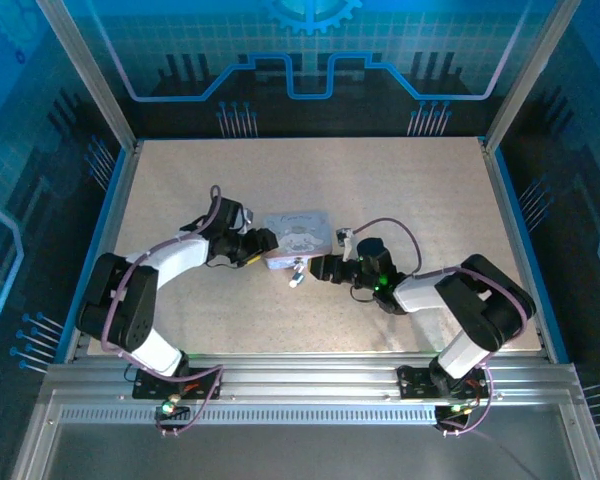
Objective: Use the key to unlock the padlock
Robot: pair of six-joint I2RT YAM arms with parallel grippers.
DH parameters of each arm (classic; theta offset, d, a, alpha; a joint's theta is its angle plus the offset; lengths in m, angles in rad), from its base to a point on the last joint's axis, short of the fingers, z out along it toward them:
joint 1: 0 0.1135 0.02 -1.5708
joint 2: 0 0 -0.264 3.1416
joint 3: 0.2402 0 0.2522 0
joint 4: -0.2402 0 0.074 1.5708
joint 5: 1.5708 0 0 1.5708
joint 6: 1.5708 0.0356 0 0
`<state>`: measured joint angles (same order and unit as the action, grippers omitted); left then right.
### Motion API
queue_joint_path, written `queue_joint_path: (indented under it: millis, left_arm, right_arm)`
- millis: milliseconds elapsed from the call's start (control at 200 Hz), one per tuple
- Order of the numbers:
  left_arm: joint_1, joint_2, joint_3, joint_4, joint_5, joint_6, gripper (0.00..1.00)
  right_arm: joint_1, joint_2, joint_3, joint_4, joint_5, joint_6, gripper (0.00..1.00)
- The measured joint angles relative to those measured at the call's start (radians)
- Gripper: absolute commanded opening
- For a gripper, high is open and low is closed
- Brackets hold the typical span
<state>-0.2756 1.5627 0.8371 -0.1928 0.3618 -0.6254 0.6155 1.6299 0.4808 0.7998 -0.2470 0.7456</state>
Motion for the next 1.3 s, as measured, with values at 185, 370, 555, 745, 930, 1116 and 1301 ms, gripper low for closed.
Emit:
queue_joint_path:
  millis: [185, 370, 555, 745, 930, 1116, 1301]
  left_arm:
    - [0.0, -0.048, -0.055, 0.018, 0.011, -0.023, 0.64]
    - [0.0, -0.063, -0.068, 0.015, 0.011, -0.031, 0.64]
    - [0.0, -0.066, -0.069, 0.016, 0.011, -0.031, 0.64]
    - [0.0, -0.072, -0.075, 0.016, 0.011, -0.036, 0.63]
    - [0.0, -0.074, -0.08, 0.019, 0.011, -0.054, 0.63]
    - [0.0, -0.079, -0.085, 0.021, 0.011, -0.057, 0.63]
    - [0.0, -0.079, -0.089, 0.031, 0.011, -0.057, 0.63]
  right_arm:
    - [-0.028, 0.043, 0.019, 0.017, -0.025, -0.011, 0.53]
    - [-0.034, 0.04, 0.008, 0.042, -0.028, -0.01, 0.54]
    - [-0.034, -0.001, -0.063, 0.072, -0.046, 0.021, 0.59]
    - [-0.026, 0.004, -0.074, 0.123, -0.076, 0.064, 0.59]
    - [0.022, 0.077, -0.06, 0.172, -0.074, 0.094, 0.56]
    - [0.053, 0.166, -0.047, 0.236, -0.063, 0.13, 0.51]
    - [0.06, 0.219, -0.025, 0.27, -0.048, 0.146, 0.48]
